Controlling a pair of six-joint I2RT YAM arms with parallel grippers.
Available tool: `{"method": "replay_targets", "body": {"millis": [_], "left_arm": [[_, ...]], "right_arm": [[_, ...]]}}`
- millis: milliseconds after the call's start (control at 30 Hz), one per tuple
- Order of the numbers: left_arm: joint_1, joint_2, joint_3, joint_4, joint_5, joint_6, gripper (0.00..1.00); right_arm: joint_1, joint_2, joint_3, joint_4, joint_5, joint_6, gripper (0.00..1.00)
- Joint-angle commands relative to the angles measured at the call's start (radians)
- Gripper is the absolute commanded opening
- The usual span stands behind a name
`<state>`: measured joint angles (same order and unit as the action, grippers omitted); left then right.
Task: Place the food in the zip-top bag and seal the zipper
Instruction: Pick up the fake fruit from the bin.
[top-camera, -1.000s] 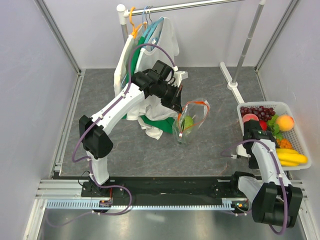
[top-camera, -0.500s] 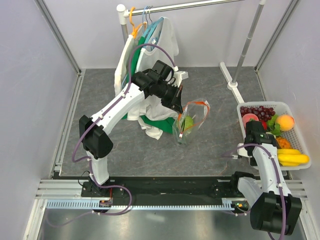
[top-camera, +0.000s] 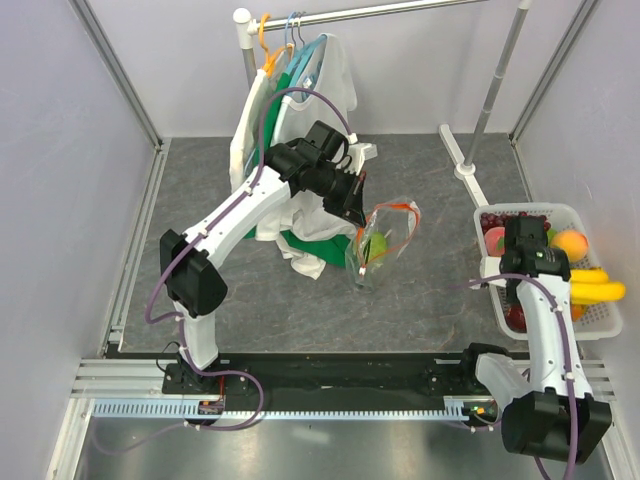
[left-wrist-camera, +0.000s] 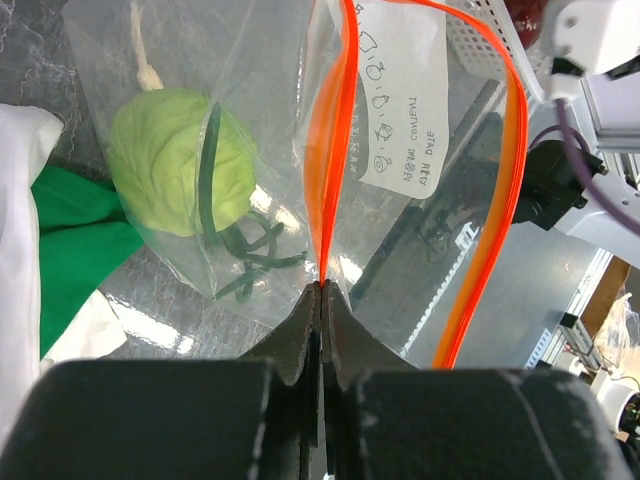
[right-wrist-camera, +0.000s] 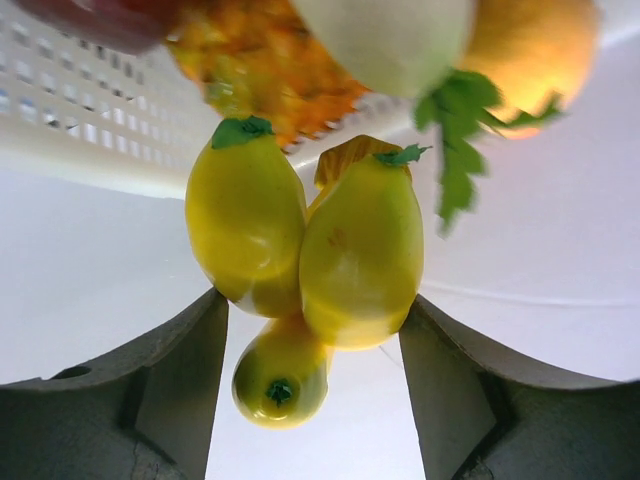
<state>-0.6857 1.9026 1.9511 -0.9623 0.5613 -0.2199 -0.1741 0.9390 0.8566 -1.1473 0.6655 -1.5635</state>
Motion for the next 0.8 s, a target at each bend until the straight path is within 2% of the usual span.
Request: {"method": "replay_targets", "body": {"millis": [0, 300, 500, 600, 633, 667, 733, 767], "left_arm": [[0.002, 0.013, 0.034, 0.020, 0.037, -0.032, 0.02], [0.002, 0.030, 0.043, 0.020, 0.035, -0.039, 0.02], [0.003, 0.039, 0.043, 0.020, 0.031, -0.049, 0.02], [0.003, 0.035, 0.037, 0.020, 0.028, -0.052, 0.02], [0.003, 0.033, 0.032, 0.022, 0.026, -0.053, 0.02], [0.005, 0.032, 0.029, 0.020, 0.026, -0.053, 0.02], [0.006, 0.035, 0.023, 0.019, 0.037, -0.055, 0.02], [0.008, 0.036, 0.025, 0.017, 0.041, -0.058, 0.02]], "right_arm": [[0.007, 0.029, 0.154, -0.048, -0.063, 0.020, 0.37], [0.109, 0.067, 0.343, -0.081, -0.066, 0.108, 0.36], [0.203, 0.138, 0.548, -0.061, -0.223, 0.311, 0.33], [0.226, 0.185, 0.677, -0.086, -0.364, 0.429, 0.33], [0.229, 0.216, 0.772, -0.124, -0.421, 0.448, 0.32], [0.231, 0.228, 0.824, -0.149, -0.531, 0.466, 0.32], [0.229, 0.264, 0.962, -0.210, -0.656, 0.499, 0.32], [0.231, 0.273, 1.004, -0.238, -0.791, 0.494, 0.33]]}}
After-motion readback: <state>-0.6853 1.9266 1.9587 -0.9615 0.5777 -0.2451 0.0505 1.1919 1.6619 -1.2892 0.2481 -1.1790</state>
